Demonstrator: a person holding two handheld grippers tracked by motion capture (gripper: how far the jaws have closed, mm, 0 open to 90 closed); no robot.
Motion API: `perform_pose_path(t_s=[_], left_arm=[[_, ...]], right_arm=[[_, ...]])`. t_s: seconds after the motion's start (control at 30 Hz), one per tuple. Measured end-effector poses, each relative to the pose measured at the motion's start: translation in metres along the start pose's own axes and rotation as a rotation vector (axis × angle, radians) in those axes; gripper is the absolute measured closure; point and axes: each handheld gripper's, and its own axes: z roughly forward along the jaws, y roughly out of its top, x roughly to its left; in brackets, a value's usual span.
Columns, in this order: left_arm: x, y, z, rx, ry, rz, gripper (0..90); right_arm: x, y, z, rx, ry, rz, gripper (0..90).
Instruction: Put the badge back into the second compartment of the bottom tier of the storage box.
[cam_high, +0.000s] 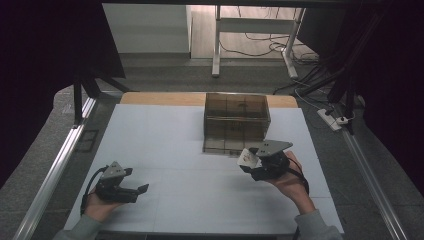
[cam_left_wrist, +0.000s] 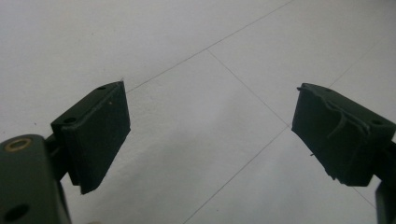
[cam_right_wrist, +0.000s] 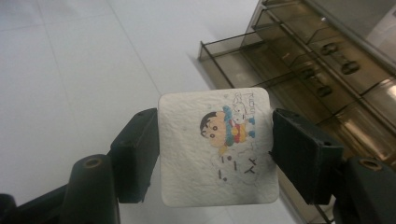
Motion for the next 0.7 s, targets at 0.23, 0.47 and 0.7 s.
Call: perform_pose_path(t_s=[0.23, 0.47, 0.7], left_arm=[[0.000, 0.000, 0.000, 0.001, 0.001, 0.000, 11.2], [0.000, 0.000, 0.000, 0.002, 0.002, 0.001, 11.3], [0.000, 0.000, 0.000, 0.002, 0.004, 0.001, 11.4]], right_arm=[[-0.005, -0.001, -0.006, -0.023, -0.029, 0.026, 33.3], [-0.010, -0.003, -0.010, -0.035, -0.050, 0.045, 33.3], [-0.013, -0.004, -0.011, -0.041, -0.056, 0.054, 33.3]])
